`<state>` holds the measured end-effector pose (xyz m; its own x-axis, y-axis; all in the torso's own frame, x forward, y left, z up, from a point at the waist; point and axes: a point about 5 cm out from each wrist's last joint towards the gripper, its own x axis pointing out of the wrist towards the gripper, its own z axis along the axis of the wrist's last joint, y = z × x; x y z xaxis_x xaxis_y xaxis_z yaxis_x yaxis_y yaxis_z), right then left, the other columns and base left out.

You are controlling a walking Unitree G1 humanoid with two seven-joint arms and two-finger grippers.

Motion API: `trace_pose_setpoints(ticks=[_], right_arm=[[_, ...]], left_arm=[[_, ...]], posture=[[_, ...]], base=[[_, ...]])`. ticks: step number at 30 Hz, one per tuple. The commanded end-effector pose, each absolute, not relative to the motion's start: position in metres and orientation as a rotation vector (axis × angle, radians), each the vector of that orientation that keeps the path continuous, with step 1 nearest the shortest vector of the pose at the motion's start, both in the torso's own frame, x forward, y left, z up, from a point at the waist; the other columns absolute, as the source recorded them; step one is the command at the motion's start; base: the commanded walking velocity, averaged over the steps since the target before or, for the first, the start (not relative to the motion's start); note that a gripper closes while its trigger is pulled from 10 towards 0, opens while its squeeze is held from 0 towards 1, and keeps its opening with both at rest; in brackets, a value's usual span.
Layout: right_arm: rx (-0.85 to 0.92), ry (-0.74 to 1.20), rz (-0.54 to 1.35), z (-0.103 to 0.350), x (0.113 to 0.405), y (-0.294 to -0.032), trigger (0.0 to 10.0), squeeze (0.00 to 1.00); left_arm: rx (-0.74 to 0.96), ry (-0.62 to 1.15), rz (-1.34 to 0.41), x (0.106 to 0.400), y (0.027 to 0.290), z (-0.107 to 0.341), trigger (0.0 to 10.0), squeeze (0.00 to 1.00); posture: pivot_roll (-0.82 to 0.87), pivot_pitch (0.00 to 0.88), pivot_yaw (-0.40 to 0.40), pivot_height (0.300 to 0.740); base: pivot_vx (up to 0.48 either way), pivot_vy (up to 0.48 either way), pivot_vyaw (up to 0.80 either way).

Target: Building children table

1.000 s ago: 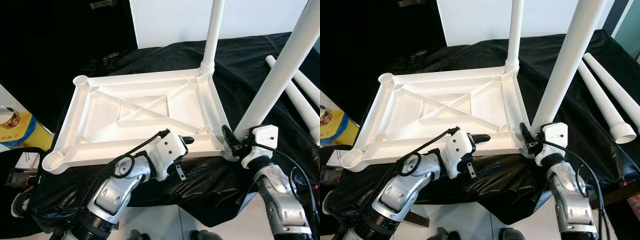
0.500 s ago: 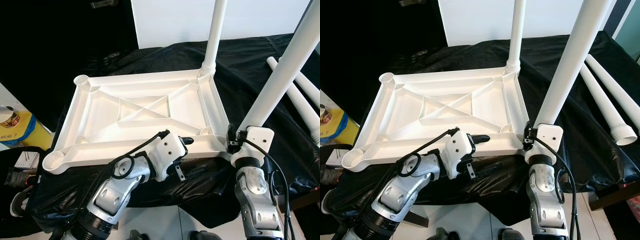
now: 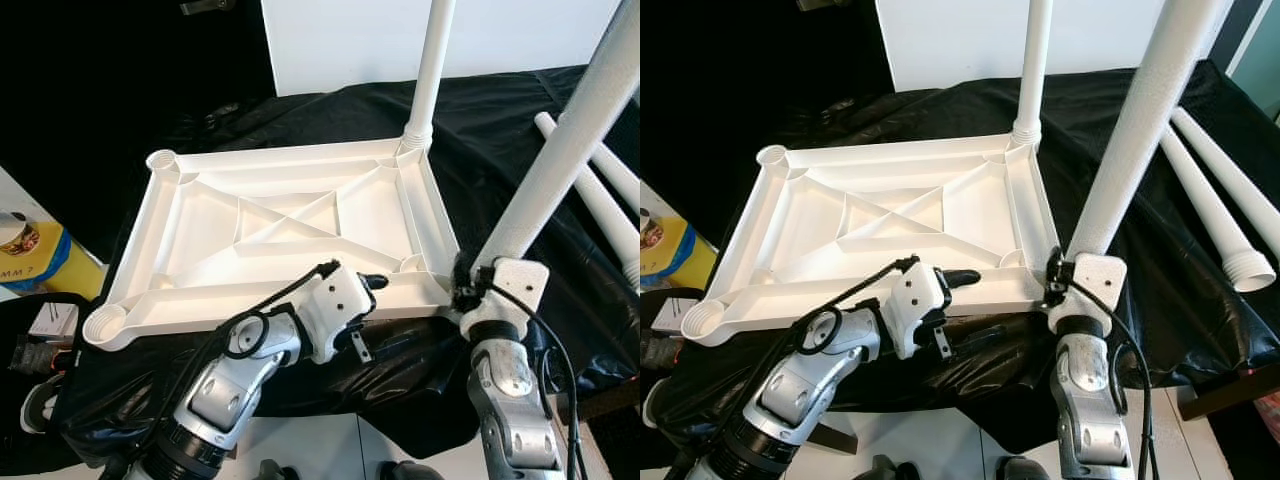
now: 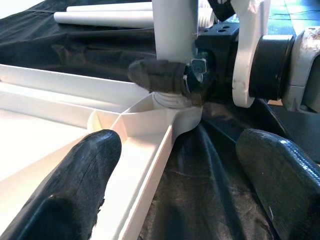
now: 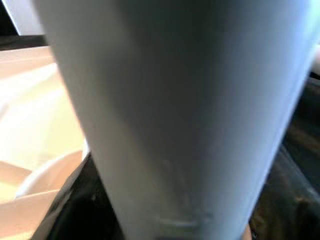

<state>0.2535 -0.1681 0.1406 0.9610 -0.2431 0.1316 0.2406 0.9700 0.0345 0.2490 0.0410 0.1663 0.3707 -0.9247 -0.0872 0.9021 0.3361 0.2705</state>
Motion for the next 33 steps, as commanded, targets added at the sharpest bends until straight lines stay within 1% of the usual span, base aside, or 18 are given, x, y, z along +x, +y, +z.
trace_pose_setpoints(ticks=[1,2,5,6,9,10,11,12,13,15,16,21,23,26,27,28,29,33], right_arm=[[0.032,-0.074,-0.243,0.128,0.250,-0.172,10.0,1.00],[0.030,-0.085,-0.229,0.130,0.249,-0.173,10.0,1.00],[0.005,-0.138,-0.074,0.141,0.248,-0.190,10.0,1.00],[0.005,-0.138,-0.074,0.141,0.248,-0.190,10.0,1.00],[-0.006,-0.144,0.029,0.144,0.249,-0.197,10.0,1.00],[-0.006,-0.144,0.029,0.144,0.249,-0.197,10.0,1.00],[-0.011,-0.138,0.082,0.145,0.249,-0.198,10.0,1.00],[-0.038,-0.132,0.197,0.147,0.251,-0.200,10.0,0.00],[-0.038,-0.132,0.197,0.147,0.251,-0.200,10.0,0.00],[-0.070,-0.120,0.310,0.149,0.256,-0.202,10.0,0.00],[-0.085,-0.121,0.337,0.150,0.257,-0.202,10.0,0.00],[-0.115,-0.107,0.424,0.151,0.263,-0.201,10.0,0.00],[-0.141,-0.096,0.505,0.152,0.269,-0.198,10.0,0.00],[-0.161,-0.091,0.536,0.152,0.272,-0.196,10.0,0.00],[-0.169,-0.081,0.562,0.151,0.275,-0.196,4.5,0.00],[-0.169,-0.081,0.562,0.151,0.275,-0.196,4.5,0.00],[-0.178,-0.075,0.575,0.150,0.277,-0.196,0.0,0.00],[-0.188,-0.057,0.586,0.146,0.278,-0.200,0.0,0.00]], left_arm=[[0.310,-0.086,-1.195,0.248,0.041,0.164,10.0,0.00],[0.310,-0.087,-1.194,0.247,0.041,0.165,10.0,0.00],[0.310,-0.085,-1.183,0.248,0.043,0.165,10.0,0.00],[0.310,-0.085,-1.183,0.248,0.043,0.165,10.0,0.00],[0.310,-0.085,-1.177,0.249,0.044,0.166,10.0,0.00],[0.310,-0.085,-1.177,0.249,0.044,0.166,10.0,0.00],[0.310,-0.085,-1.176,0.250,0.044,0.166,10.0,0.00],[0.310,-0.085,-1.173,0.251,0.044,0.166,10.0,0.00],[0.310,-0.085,-1.173,0.251,0.044,0.166,10.0,0.00],[0.309,-0.086,-1.171,0.251,0.044,0.167,10.0,0.00],[0.309,-0.086,-1.171,0.251,0.044,0.167,10.0,0.00],[0.309,-0.087,-1.173,0.252,0.044,0.167,10.0,0.00],[0.308,-0.088,-1.175,0.252,0.044,0.167,10.0,0.00],[0.309,-0.088,-1.175,0.252,0.044,0.168,10.0,0.00],[0.310,-0.089,-1.175,0.253,0.044,0.168,10.0,0.00],[0.310,-0.089,-1.175,0.253,0.044,0.168,10.0,0.00],[0.311,-0.089,-1.174,0.253,0.044,0.168,10.0,0.00],[0.312,-0.088,-1.166,0.252,0.045,0.169,10.0,0.00]], posture=[[-0.18,0.129,0.068,0.740],[-0.18,0.130,0.068,0.740],[-0.17,0.140,0.070,0.740],[-0.17,0.140,0.070,0.740],[-0.17,0.142,0.072,0.740],[-0.17,0.142,0.072,0.740],[-0.18,0.143,0.073,0.740],[-0.18,0.144,0.074,0.740],[-0.18,0.144,0.074,0.740],[-0.18,0.144,0.077,0.740],[-0.18,0.144,0.078,0.740],[-0.18,0.143,0.080,0.740],[-0.18,0.144,0.081,0.740],[-0.18,0.143,0.084,0.740],[-0.17,0.143,0.080,0.740],[-0.17,0.143,0.080,0.740],[-0.16,0.143,0.078,0.740],[-0.16,0.145,0.074,0.740]], base=[[0.000,0.000,0.00],[0.000,0.000,0.00],[0.000,0.000,0.00],[0.000,0.000,0.00],[0.000,0.000,0.00],[0.000,0.000,0.00],[0.000,0.000,0.00],[0.000,0.000,0.00],[0.000,0.000,0.00],[0.000,0.000,0.00],[0.000,0.000,0.00],[0.000,0.000,0.00],[0.000,0.000,0.00],[0.000,0.000,0.00],[0.000,0.000,0.00],[0.000,0.000,0.00],[0.000,0.000,0.00],[0.000,0.000,0.00]])
